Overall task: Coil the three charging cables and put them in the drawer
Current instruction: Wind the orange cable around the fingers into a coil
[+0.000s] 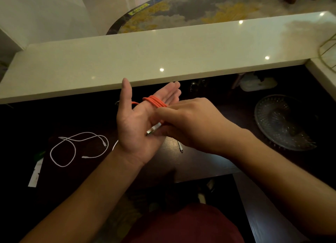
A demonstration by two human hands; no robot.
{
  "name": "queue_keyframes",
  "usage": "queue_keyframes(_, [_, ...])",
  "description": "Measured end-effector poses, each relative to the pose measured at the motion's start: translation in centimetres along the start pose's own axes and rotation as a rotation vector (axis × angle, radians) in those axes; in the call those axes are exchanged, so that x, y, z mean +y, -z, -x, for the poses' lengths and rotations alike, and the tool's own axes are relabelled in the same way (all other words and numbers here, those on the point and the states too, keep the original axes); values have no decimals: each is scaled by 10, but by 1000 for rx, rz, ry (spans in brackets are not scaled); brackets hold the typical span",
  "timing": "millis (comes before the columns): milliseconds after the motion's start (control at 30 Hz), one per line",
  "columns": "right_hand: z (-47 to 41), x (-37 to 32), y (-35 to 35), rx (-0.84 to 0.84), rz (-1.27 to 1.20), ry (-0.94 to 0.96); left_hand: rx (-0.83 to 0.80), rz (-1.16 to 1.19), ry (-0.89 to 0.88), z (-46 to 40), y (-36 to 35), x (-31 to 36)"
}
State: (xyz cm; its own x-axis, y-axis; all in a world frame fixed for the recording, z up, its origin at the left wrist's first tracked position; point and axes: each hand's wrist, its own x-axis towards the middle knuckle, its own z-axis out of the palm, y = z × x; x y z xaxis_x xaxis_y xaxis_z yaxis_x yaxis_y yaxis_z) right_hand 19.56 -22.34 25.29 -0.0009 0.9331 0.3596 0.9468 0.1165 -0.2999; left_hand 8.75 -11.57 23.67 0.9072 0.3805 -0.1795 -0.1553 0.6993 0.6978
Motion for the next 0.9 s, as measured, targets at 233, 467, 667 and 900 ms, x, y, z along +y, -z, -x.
queue_keyframes(233, [8, -28, -5, -56, -434, 33, 71, 20, 13, -8, -2, -1])
queue_keyframes(467, [37, 4, 26, 118, -1172, -236, 44, 28, -44, 0, 10, 6])
queue_keyframes(667, [40, 41, 12, 278, -1004, -546, -24, -91, -61, 6, 6, 4])
queue_keyframes(900, [26, 34, 5, 271, 74, -411, -112, -109, -26, 6, -5, -6])
